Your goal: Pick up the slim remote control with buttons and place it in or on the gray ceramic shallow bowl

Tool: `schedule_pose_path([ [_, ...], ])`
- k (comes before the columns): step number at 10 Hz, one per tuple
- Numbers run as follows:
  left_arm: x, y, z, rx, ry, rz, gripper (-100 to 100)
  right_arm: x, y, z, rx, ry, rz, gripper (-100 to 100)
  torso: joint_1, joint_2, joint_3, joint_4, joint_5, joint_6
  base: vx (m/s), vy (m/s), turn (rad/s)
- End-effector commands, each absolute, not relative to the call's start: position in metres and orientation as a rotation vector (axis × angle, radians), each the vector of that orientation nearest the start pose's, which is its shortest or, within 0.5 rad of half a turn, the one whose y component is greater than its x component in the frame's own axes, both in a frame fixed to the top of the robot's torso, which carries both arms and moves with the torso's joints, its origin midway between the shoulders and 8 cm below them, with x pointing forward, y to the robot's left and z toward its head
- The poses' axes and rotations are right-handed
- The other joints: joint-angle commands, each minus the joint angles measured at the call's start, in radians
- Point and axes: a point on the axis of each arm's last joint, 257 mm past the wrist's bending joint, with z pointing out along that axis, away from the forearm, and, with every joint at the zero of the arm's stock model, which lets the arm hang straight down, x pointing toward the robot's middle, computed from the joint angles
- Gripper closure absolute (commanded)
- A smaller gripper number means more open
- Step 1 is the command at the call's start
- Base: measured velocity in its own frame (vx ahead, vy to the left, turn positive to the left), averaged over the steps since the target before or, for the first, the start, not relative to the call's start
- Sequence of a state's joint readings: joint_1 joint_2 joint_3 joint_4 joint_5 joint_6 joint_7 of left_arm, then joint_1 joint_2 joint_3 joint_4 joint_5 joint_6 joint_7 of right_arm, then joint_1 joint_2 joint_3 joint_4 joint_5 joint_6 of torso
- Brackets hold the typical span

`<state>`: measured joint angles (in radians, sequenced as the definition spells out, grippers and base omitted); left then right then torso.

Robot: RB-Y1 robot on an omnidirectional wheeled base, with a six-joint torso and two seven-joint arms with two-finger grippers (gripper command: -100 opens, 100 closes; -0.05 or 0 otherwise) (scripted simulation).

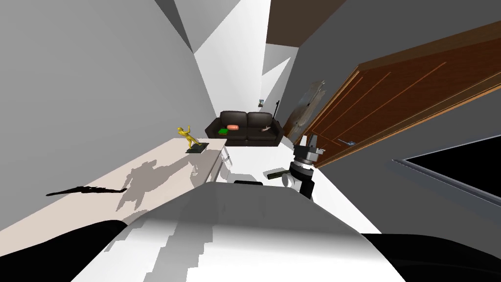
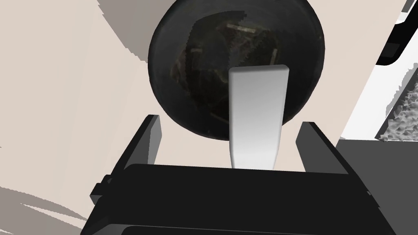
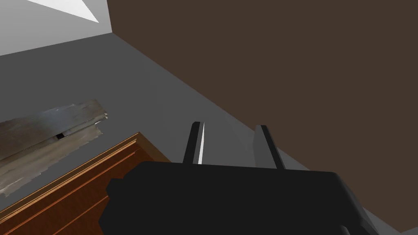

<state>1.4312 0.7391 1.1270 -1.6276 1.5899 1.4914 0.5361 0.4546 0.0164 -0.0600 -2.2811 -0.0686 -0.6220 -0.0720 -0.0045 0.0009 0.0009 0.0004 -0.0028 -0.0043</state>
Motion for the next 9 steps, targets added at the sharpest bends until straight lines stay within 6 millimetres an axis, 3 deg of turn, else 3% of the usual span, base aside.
schedule_pose_path([
  [1, -0.1363, 0.6042, -0.1867, -3.131, -0.117, -0.020, -100, 0.3176, -0.2998, 0.0613, 0.589, 0.420, 1.400, 0, 0.000, 0.000, 0.000, 0.000, 0.000, 0.000, -0.134, -0.063, -0.101],
  [3, -0.1368, 0.6045, -0.1889, -3.131, -0.136, -0.022, -100, 0.3176, -0.2998, 0.0613, 0.589, 0.420, 1.400, 0, 0.000, 0.000, 0.000, 0.000, 0.000, 0.000, -0.070, -0.029, -0.033],
  [4, -0.1368, 0.6042, -0.1886, -3.131, -0.144, -0.021, 0, 0.3176, -0.2999, 0.0613, 0.589, 0.420, 1.400, 0, 0.002, -0.003, -0.002, -0.001, 0.000, 0.000, -0.008, -0.004, 0.002],
  [9, -0.1370, 0.6042, -0.1886, -3.131, -0.144, -0.021, 0, 0.3176, -0.2999, 0.0613, 0.589, 0.420, 1.400, 0, 0.004, -0.007, -0.004, -0.002, 0.001, 0.000, 0.000, 0.000, 0.000],
])
